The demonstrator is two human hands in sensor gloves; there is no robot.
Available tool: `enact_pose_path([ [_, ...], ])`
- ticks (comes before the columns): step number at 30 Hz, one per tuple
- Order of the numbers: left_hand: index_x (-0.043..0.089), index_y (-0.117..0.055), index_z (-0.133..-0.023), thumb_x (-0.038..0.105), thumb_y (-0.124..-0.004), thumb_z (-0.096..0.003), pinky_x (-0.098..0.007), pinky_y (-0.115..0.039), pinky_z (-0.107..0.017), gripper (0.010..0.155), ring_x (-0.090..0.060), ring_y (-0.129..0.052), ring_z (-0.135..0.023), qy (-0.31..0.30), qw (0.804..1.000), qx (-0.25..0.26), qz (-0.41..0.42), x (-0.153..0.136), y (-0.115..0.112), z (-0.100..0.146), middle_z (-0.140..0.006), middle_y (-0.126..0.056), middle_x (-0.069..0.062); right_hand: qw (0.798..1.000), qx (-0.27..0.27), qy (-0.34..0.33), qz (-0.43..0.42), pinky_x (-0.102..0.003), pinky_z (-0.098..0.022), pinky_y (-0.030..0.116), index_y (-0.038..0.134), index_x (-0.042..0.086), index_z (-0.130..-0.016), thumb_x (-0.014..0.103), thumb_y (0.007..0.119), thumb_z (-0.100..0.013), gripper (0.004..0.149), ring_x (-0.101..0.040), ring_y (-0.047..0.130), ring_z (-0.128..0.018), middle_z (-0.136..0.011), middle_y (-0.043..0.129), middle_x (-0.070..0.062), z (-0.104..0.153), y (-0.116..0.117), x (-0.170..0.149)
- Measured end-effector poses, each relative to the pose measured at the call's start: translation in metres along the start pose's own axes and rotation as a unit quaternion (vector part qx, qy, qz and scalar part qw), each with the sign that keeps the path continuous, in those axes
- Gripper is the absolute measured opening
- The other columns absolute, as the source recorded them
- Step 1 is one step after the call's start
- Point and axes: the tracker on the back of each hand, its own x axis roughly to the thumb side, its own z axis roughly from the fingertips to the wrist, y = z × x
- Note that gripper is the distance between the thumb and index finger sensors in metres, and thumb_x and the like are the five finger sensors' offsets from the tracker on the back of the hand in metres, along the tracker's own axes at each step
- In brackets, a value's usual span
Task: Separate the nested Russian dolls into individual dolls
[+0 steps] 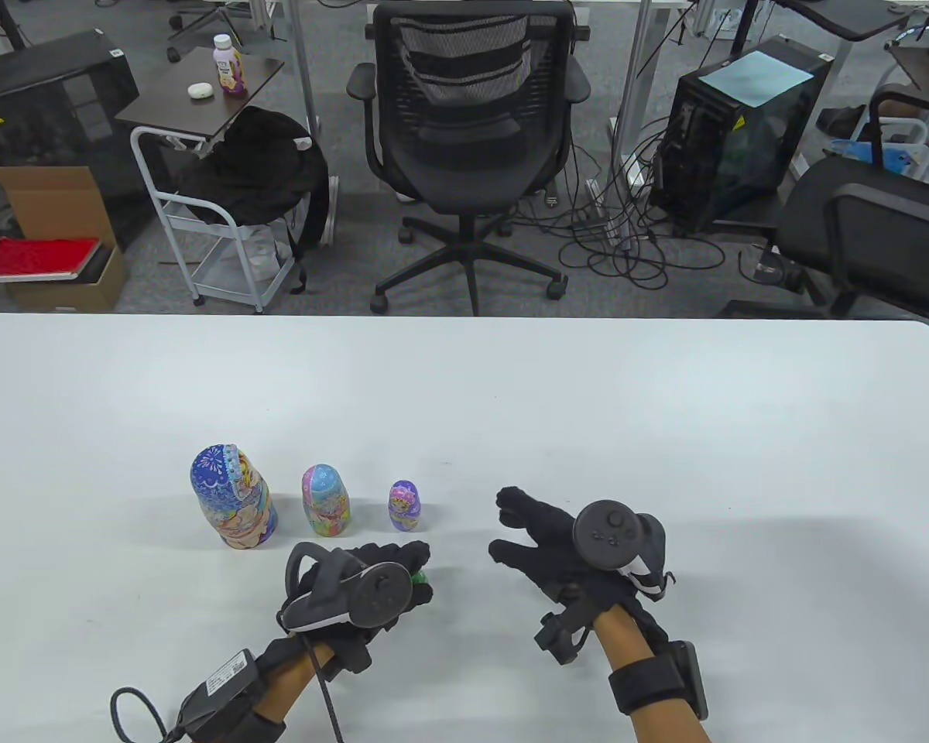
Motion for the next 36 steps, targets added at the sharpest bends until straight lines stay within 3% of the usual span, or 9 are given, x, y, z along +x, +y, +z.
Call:
enact_pose_path([
  [3, 0.016, -0.081, -0.095, 0.054, -0.077, -0.0504, -0.035, -0.093, -0.044, 0.058, -0.026, -0.107, -0.059, -0.004, 0.999, 0.038, 0.022, -0.002, 0.012, 0.008, -0.076, -0.102, -0.007, 0.999, 0.029, -0.013, -0.010, -0.052, -0.065, 0.073, 0.061, 0.015, -0.107, 0.046, 0.089, -0.043, 0.076, -0.045, 0.078, -0.090, -0.097, 0.085, -0.020, -0.001, 0.012, 0.010],
  [7, 0.015, -0.081, -0.095, 0.053, -0.075, -0.0514, -0.035, -0.093, -0.044, 0.058, -0.026, -0.107, -0.059, -0.009, 0.998, 0.048, 0.036, -0.006, 0.024, 0.019, -0.076, -0.103, -0.007, 0.996, 0.073, -0.031, -0.035, -0.052, -0.065, 0.073, 0.061, 0.015, -0.107, 0.046, 0.089, -0.043, 0.076, -0.045, 0.078, -0.090, -0.096, 0.085, -0.020, -0.001, 0.033, 0.025],
  [17, 0.018, -0.080, -0.096, 0.053, -0.078, -0.0501, -0.035, -0.093, -0.045, 0.058, -0.026, -0.107, -0.061, -0.041, 0.996, 0.063, 0.053, -0.002, 0.026, 0.023, -0.077, -0.102, -0.007, 0.988, 0.140, -0.062, -0.027, -0.051, -0.065, 0.073, 0.060, 0.014, -0.107, 0.046, 0.089, -0.043, 0.078, -0.045, 0.079, -0.090, -0.096, 0.085, -0.019, 0.004, 0.072, 0.046],
  [26, 0.014, -0.082, -0.092, 0.052, -0.081, -0.0485, -0.034, -0.094, -0.042, 0.057, -0.026, -0.108, -0.056, -0.064, 0.994, 0.062, 0.059, 0.012, 0.025, 0.023, -0.071, -0.104, -0.008, 0.990, 0.112, -0.080, -0.011, -0.049, -0.061, 0.078, 0.068, 0.009, -0.100, 0.046, 0.089, -0.041, 0.072, -0.041, 0.086, -0.083, -0.086, 0.092, -0.016, 0.008, 0.078, 0.051],
  [36, 0.017, -0.081, -0.093, 0.047, -0.082, -0.0493, -0.036, -0.094, -0.047, 0.053, -0.028, -0.106, -0.064, -0.094, 0.992, 0.033, 0.084, 0.010, 0.033, 0.024, -0.078, -0.102, -0.008, 0.982, 0.159, -0.085, -0.054, -0.049, -0.060, 0.079, 0.073, 0.008, -0.097, 0.042, 0.089, -0.040, 0.068, -0.039, 0.089, -0.082, -0.083, 0.096, -0.015, 0.004, 0.078, 0.046],
])
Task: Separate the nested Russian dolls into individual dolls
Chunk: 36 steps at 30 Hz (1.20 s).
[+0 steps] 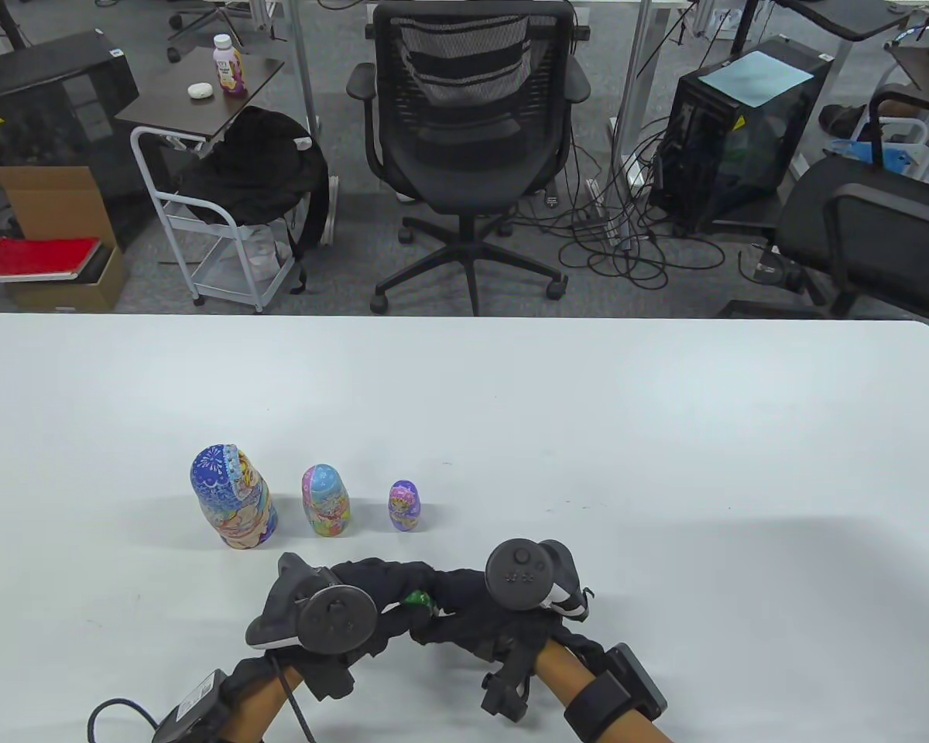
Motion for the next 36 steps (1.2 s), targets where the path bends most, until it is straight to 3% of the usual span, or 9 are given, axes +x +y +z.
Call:
enact_pose_path([
  [11, 0.018, -0.072, -0.101, 0.047, -0.082, -0.0511, -0.039, -0.090, -0.052, 0.058, -0.031, -0.102, -0.071, 0.039, 0.998, 0.040, -0.013, -0.011, 0.024, 0.014, -0.087, -0.096, -0.009, 1.000, -0.019, 0.013, 0.011, -0.049, -0.060, 0.079, 0.072, 0.010, -0.097, 0.041, 0.091, -0.040, 0.068, -0.039, 0.089, -0.082, -0.083, 0.096, -0.015, 0.000, -0.001, -0.002],
  [14, 0.012, -0.067, -0.103, 0.046, -0.083, -0.0515, -0.039, -0.090, -0.053, 0.063, -0.030, -0.101, -0.073, 0.074, 0.997, 0.014, -0.028, -0.021, 0.026, 0.014, -0.088, -0.094, -0.010, 0.999, -0.030, 0.014, 0.014, -0.048, -0.059, 0.080, 0.072, 0.010, -0.098, 0.041, 0.091, -0.039, 0.069, -0.038, 0.090, -0.081, -0.083, 0.096, -0.015, 0.001, -0.003, -0.003],
  [22, 0.015, -0.073, -0.096, 0.048, -0.086, -0.0477, -0.039, -0.091, -0.052, 0.060, -0.029, -0.103, -0.071, 0.115, 0.985, -0.097, -0.085, -0.041, -0.015, 0.008, -0.085, -0.096, -0.008, 0.998, -0.055, 0.020, 0.028, -0.048, -0.058, 0.080, 0.073, 0.010, -0.097, 0.042, 0.091, -0.039, 0.068, -0.038, 0.090, -0.080, -0.082, 0.097, -0.015, 0.004, -0.013, -0.009],
  [28, 0.018, -0.075, -0.095, 0.052, -0.084, -0.0464, -0.040, -0.090, -0.051, 0.060, -0.029, -0.102, -0.070, 0.118, 0.980, -0.118, -0.109, -0.052, -0.041, 0.008, -0.084, -0.097, -0.007, 0.998, -0.059, 0.019, 0.033, -0.048, -0.058, 0.080, 0.073, 0.010, -0.097, 0.042, 0.091, -0.039, 0.069, -0.038, 0.091, -0.080, -0.082, 0.097, -0.015, 0.004, -0.014, -0.010],
  [36, 0.020, -0.076, -0.094, 0.054, -0.083, -0.0456, -0.041, -0.088, -0.053, 0.060, -0.031, -0.100, -0.073, 0.108, 0.973, -0.141, -0.148, -0.053, -0.056, 0.009, -0.086, -0.095, -0.007, 0.997, -0.057, 0.019, 0.037, -0.048, -0.058, 0.081, 0.074, 0.010, -0.097, 0.042, 0.091, -0.039, 0.069, -0.038, 0.091, -0.079, -0.082, 0.098, -0.014, 0.004, -0.014, -0.010],
])
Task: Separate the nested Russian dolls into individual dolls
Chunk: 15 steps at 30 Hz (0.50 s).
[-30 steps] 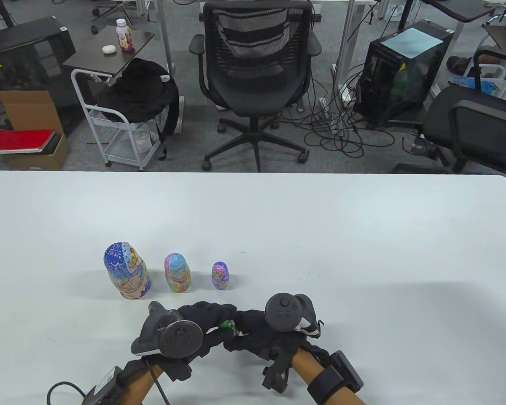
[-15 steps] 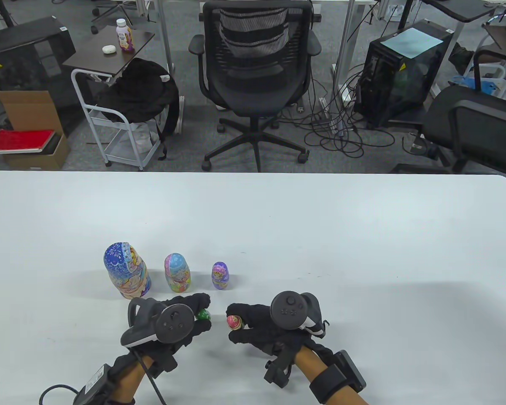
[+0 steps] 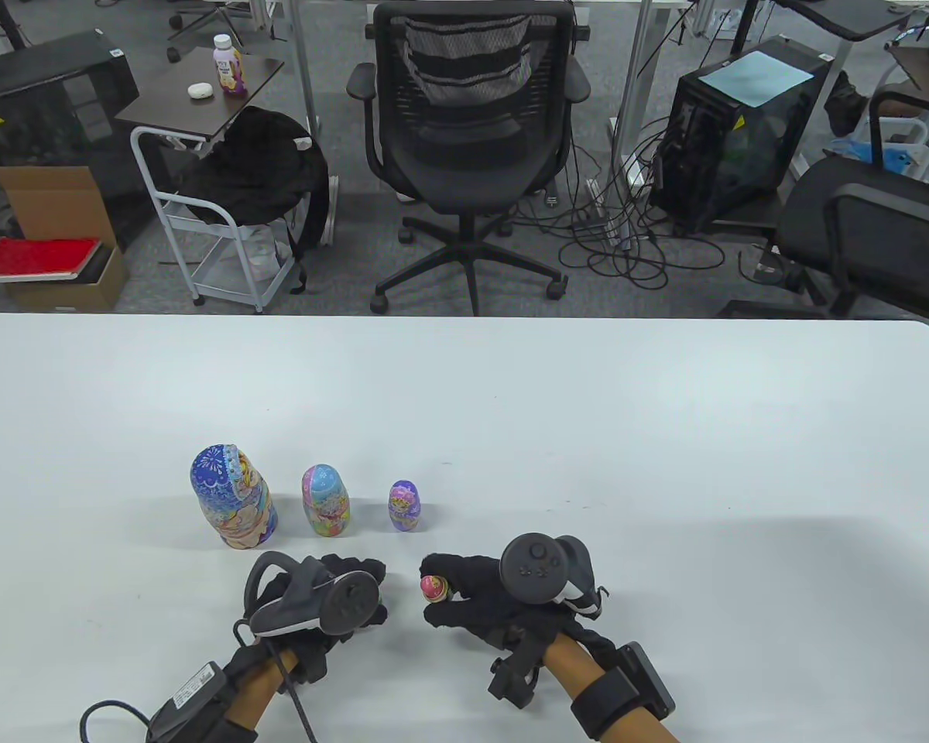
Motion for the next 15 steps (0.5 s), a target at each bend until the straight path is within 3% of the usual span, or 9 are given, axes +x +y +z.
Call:
enact_pose_path([
  [5, 0.021, -0.075, -0.097, 0.056, -0.082, -0.0460, -0.042, -0.088, -0.054, 0.062, -0.033, -0.099, -0.075, -0.004, 0.999, -0.012, -0.037, 0.005, 0.002, 0.000, -0.090, -0.094, -0.008, 1.000, -0.001, -0.001, 0.002, -0.047, -0.057, 0.081, 0.074, 0.009, -0.097, 0.043, 0.091, -0.039, 0.069, -0.037, 0.092, -0.079, -0.081, 0.098, -0.014, 0.000, 0.000, 0.000],
  [7, 0.020, -0.070, -0.102, 0.060, -0.080, -0.0449, -0.043, -0.087, -0.055, 0.070, -0.034, -0.097, -0.077, -0.002, 1.000, -0.008, -0.027, 0.004, 0.006, 0.001, -0.093, -0.091, -0.009, 1.000, -0.001, -0.002, 0.004, -0.047, -0.057, 0.081, 0.074, 0.009, -0.097, 0.043, 0.091, -0.039, 0.069, -0.037, 0.092, -0.079, -0.081, 0.098, -0.015, 0.000, 0.000, 0.000],
  [11, 0.021, -0.071, -0.101, 0.061, -0.077, -0.0462, -0.044, -0.086, -0.055, 0.068, -0.035, -0.097, -0.077, 0.000, 0.995, 0.092, 0.035, 0.000, 0.033, 0.014, -0.093, -0.091, -0.011, 1.000, 0.001, -0.001, 0.008, -0.047, -0.057, 0.081, 0.074, 0.009, -0.097, 0.043, 0.091, -0.039, 0.069, -0.037, 0.092, -0.079, -0.081, 0.098, -0.014, 0.000, 0.001, 0.000],
  [15, 0.021, -0.070, -0.102, 0.056, -0.078, -0.0491, -0.042, -0.088, -0.053, 0.064, -0.033, -0.099, -0.074, -0.051, 0.976, 0.175, 0.117, 0.006, 0.050, 0.025, -0.090, -0.093, -0.009, 1.000, 0.005, 0.000, 0.011, -0.047, -0.057, 0.081, 0.074, 0.010, -0.097, 0.043, 0.091, -0.039, 0.069, -0.037, 0.092, -0.079, -0.081, 0.098, -0.014, -0.001, 0.001, 0.001],
])
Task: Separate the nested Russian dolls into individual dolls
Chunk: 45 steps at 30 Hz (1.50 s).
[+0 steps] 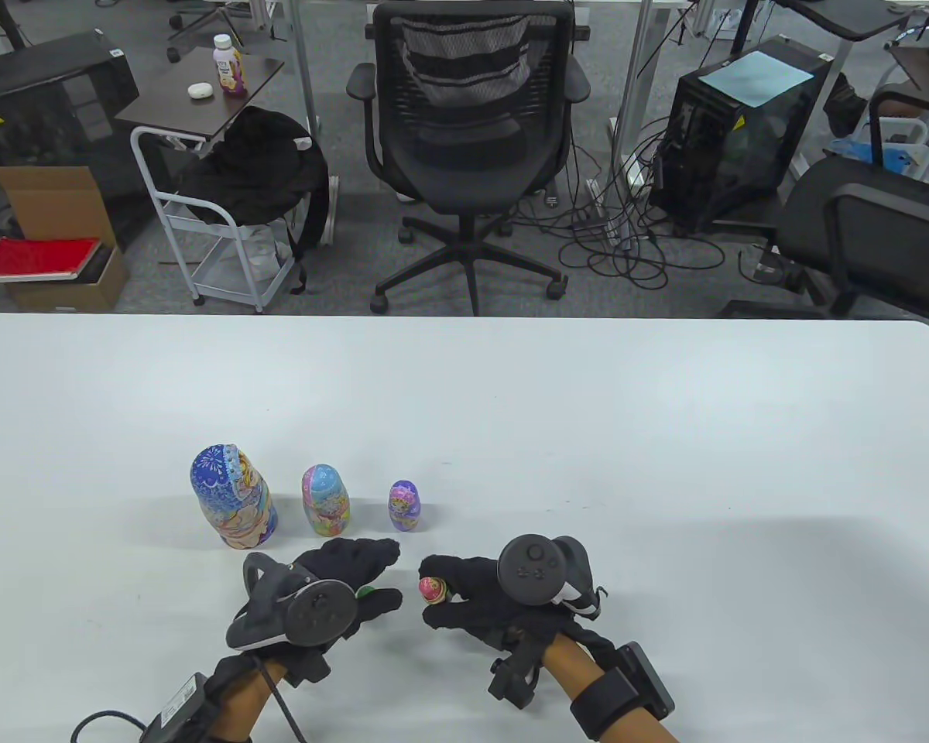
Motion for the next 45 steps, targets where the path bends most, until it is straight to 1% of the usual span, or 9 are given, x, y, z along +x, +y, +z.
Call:
enact_pose_path([
  [3, 0.021, -0.070, -0.102, 0.054, -0.080, -0.0493, -0.041, -0.088, -0.053, 0.063, -0.032, -0.100, -0.073, -0.029, 0.999, 0.014, 0.030, 0.014, 0.000, -0.002, -0.088, -0.094, -0.007, 1.000, 0.004, -0.002, 0.003, -0.047, -0.057, 0.081, 0.074, 0.010, -0.097, 0.043, 0.091, -0.039, 0.069, -0.037, 0.092, -0.079, -0.081, 0.098, -0.014, 0.000, 0.001, 0.001],
  [10, 0.023, -0.078, -0.095, 0.048, -0.083, -0.0500, -0.038, -0.090, -0.049, 0.052, -0.028, -0.103, -0.067, -0.034, 0.999, 0.010, -0.020, 0.038, -0.009, -0.007, -0.081, -0.099, -0.004, 1.000, 0.007, -0.012, 0.008, -0.047, -0.057, 0.082, 0.074, 0.009, -0.097, 0.043, 0.092, -0.039, 0.070, -0.036, 0.092, -0.079, -0.081, 0.099, -0.014, 0.001, 0.006, 0.007],
  [15, 0.022, -0.081, -0.091, 0.042, -0.083, -0.0510, -0.037, -0.092, -0.048, 0.045, -0.026, -0.105, -0.064, -0.027, 1.000, 0.007, -0.015, 0.038, -0.006, -0.007, -0.077, -0.101, -0.003, 1.000, 0.015, -0.015, 0.018, -0.047, -0.057, 0.082, 0.074, 0.009, -0.096, 0.043, 0.092, -0.038, 0.069, -0.036, 0.092, -0.079, -0.081, 0.099, -0.014, 0.000, 0.009, 0.009],
  [23, 0.022, -0.081, -0.091, 0.042, -0.082, -0.0513, -0.037, -0.091, -0.049, 0.045, -0.026, -0.104, -0.066, -0.008, 0.999, 0.033, -0.011, 0.027, 0.009, -0.003, -0.078, -0.101, -0.003, 0.999, 0.020, 0.006, 0.042, -0.047, -0.057, 0.081, 0.074, 0.009, -0.097, 0.042, 0.092, -0.039, 0.069, -0.037, 0.092, -0.079, -0.081, 0.099, -0.014, -0.001, 0.000, -0.001],
  [27, 0.023, -0.081, -0.092, 0.042, -0.083, -0.0510, -0.038, -0.091, -0.049, 0.045, -0.026, -0.104, -0.067, -0.013, 0.998, -0.013, -0.053, 0.027, -0.006, -0.007, -0.080, -0.100, -0.003, 0.998, -0.006, 0.032, 0.050, -0.047, -0.057, 0.081, 0.075, 0.010, -0.096, 0.042, 0.092, -0.039, 0.069, -0.037, 0.092, -0.079, -0.081, 0.099, -0.014, 0.000, -0.014, -0.015],
  [32, 0.024, -0.080, -0.092, 0.042, -0.084, -0.0506, -0.038, -0.091, -0.050, 0.045, -0.027, -0.103, -0.068, -0.015, 0.996, -0.066, -0.065, 0.027, -0.029, -0.019, -0.081, -0.100, -0.002, 0.997, -0.051, 0.048, 0.028, -0.047, -0.057, 0.082, 0.075, 0.009, -0.096, 0.042, 0.092, -0.039, 0.069, -0.037, 0.093, -0.078, -0.081, 0.099, -0.015, 0.005, -0.032, -0.027],
  [37, 0.025, -0.080, -0.092, 0.042, -0.084, -0.0504, -0.038, -0.090, -0.051, 0.046, -0.027, -0.103, -0.070, -0.026, 0.987, -0.115, -0.106, 0.028, -0.048, -0.027, -0.082, -0.099, -0.002, 0.996, -0.070, 0.047, 0.003, -0.048, -0.057, 0.081, 0.075, 0.011, -0.097, 0.042, 0.092, -0.039, 0.069, -0.038, 0.092, -0.079, -0.082, 0.099, -0.015, 0.007, -0.040, -0.028],
  [43, 0.025, -0.079, -0.093, 0.043, -0.084, -0.0507, -0.038, -0.090, -0.052, 0.046, -0.027, -0.102, -0.071, -0.022, 0.985, -0.137, -0.103, 0.025, -0.056, -0.030, -0.083, -0.099, -0.002, 0.997, -0.070, 0.044, 0.000, -0.048, -0.057, 0.081, 0.075, 0.011, -0.097, 0.042, 0.092, -0.039, 0.068, -0.037, 0.092, -0.079, -0.081, 0.099, -0.014, 0.007, -0.039, -0.028],
  [45, 0.025, -0.079, -0.093, 0.043, -0.083, -0.0507, -0.038, -0.090, -0.052, 0.046, -0.027, -0.102, -0.071, -0.023, 0.986, -0.130, -0.100, 0.024, -0.056, -0.030, -0.083, -0.099, -0.002, 0.997, -0.067, 0.043, 0.002, -0.047, -0.057, 0.081, 0.075, 0.011, -0.097, 0.042, 0.092, -0.038, 0.069, -0.037, 0.092, -0.079, -0.081, 0.099, -0.014, 0.006, -0.038, -0.027],
])
